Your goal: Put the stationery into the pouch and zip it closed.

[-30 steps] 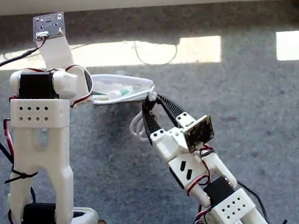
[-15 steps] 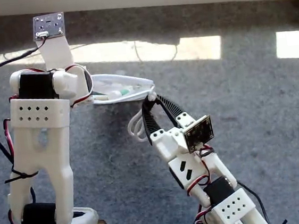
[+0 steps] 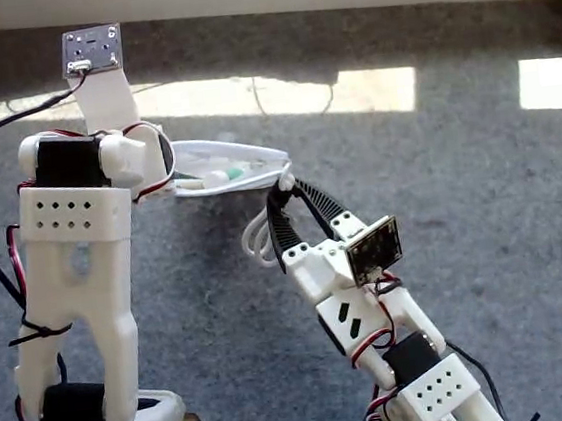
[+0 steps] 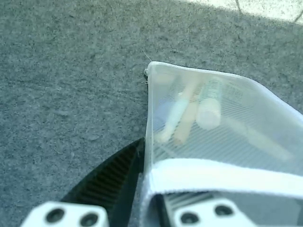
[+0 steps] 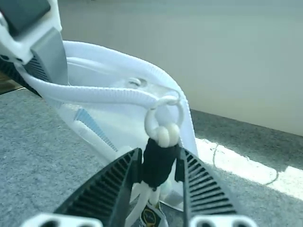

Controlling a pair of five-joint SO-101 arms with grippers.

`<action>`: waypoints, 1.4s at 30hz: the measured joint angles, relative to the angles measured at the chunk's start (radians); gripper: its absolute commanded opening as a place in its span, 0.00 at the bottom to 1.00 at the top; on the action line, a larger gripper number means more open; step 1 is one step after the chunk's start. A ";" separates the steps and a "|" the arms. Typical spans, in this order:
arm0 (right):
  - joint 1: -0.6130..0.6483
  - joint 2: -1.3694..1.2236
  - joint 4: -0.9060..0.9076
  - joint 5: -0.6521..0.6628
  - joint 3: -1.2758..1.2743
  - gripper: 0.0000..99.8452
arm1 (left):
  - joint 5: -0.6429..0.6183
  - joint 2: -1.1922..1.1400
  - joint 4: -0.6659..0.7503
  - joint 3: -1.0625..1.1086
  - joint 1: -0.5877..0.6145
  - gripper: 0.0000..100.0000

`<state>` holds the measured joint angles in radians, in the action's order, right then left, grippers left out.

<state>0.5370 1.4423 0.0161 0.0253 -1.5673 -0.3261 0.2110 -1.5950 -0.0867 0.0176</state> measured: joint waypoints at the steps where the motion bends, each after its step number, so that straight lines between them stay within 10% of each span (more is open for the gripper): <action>1: 0.000 0.000 0.000 0.000 0.000 0.12 | 0.000 0.000 0.000 0.000 0.000 0.01; 27: -0.052 0.000 0.011 0.006 0.000 0.02 | 0.000 0.000 0.000 0.000 -0.002 0.01; 42: -0.055 0.000 0.466 0.120 0.226 0.00 | 0.126 0.000 0.000 0.000 -0.006 0.01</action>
<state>0.4818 1.4423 0.4826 0.1450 -1.3418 -0.2002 0.2110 -1.5950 -0.0867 0.0115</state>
